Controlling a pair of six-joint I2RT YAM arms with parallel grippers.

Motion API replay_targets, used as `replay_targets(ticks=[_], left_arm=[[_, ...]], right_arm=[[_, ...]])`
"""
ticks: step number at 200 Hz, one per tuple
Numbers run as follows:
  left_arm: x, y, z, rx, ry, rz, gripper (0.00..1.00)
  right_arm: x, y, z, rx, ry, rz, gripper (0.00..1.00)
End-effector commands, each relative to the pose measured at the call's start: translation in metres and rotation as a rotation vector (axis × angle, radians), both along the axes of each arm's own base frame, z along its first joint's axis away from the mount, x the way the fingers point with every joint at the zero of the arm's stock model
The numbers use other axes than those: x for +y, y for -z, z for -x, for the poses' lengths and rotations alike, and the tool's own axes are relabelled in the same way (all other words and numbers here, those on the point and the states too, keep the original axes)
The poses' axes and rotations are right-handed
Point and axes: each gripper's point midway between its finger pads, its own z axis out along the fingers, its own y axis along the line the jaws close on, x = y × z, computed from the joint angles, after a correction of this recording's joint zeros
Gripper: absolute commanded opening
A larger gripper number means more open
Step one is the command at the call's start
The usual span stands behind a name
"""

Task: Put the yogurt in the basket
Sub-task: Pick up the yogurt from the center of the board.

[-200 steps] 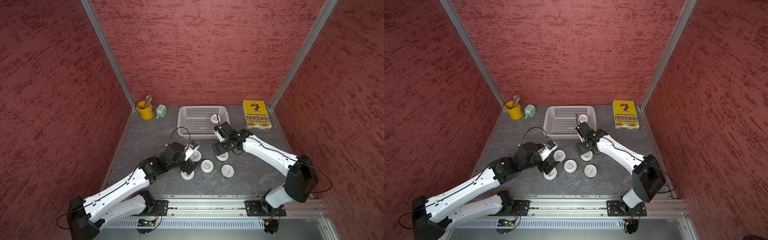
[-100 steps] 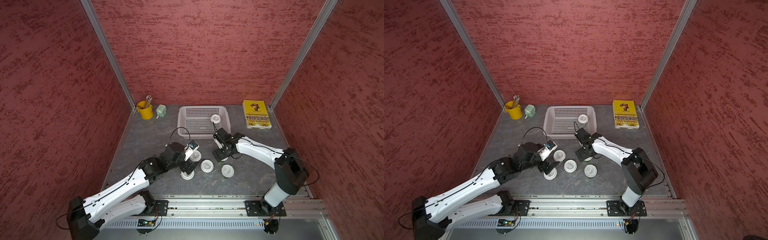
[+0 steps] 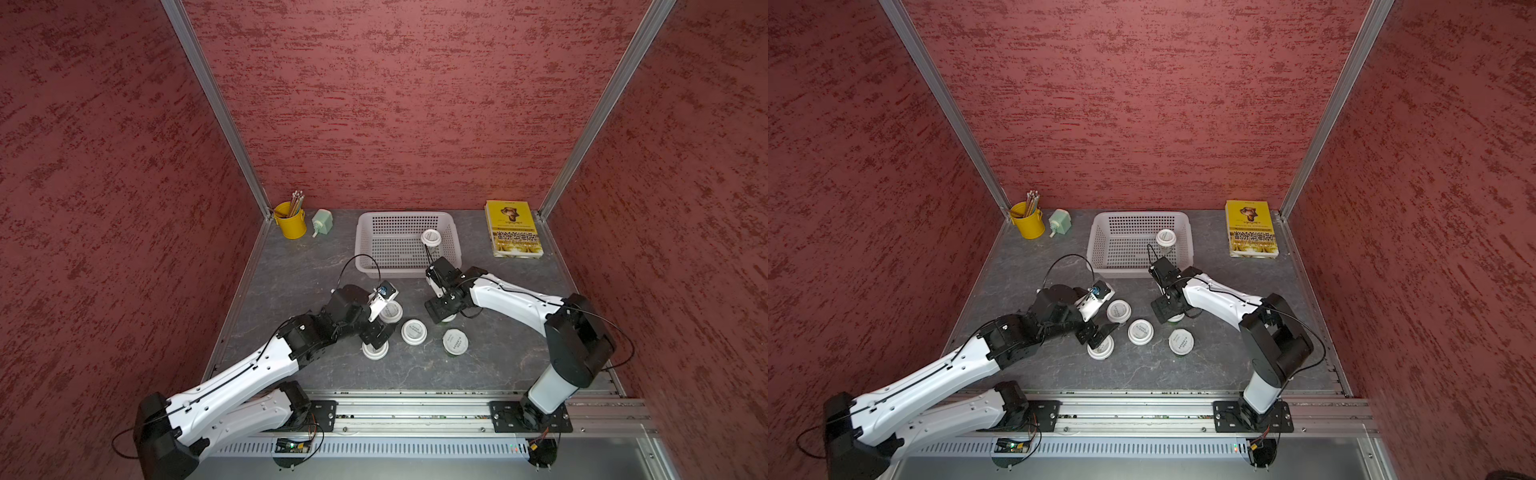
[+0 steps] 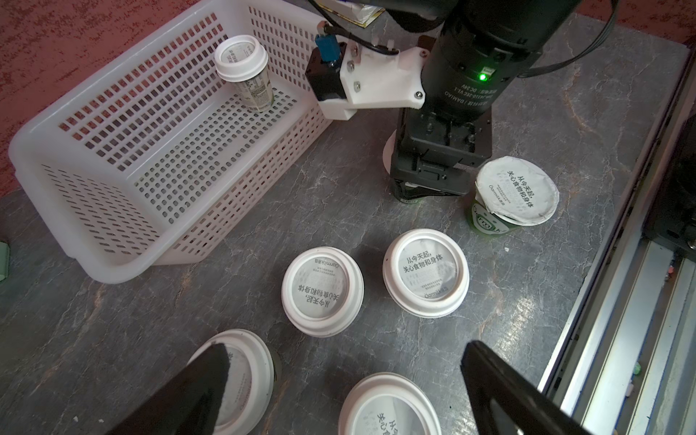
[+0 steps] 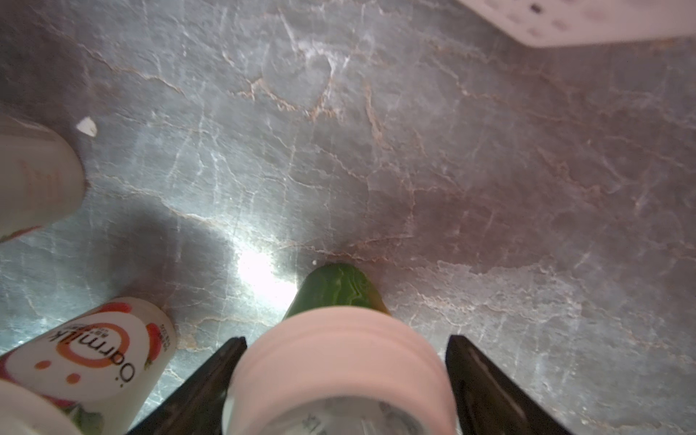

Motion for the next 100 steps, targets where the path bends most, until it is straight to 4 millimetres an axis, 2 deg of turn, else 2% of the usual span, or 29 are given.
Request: replay_targets(ticks=[1,67,100], left_arm=[[0.0023,0.0069,0.0022,0.012,-0.007,-0.016,1.0],[0.0036,0.0075,0.0026,0.015,-0.011,-0.019,1.0],[0.0031,0.0071,0.0024,0.016,-0.012,-0.017,1.0]], right_arm=[[0.0023,0.0029,0.0027,0.002,0.004,-0.008,0.86],[0.0024,0.0002,0.0009,-0.011,0.008,-0.012,0.77],[0.0015,-0.002,0.0016,-0.012,0.008,-0.01,0.75]])
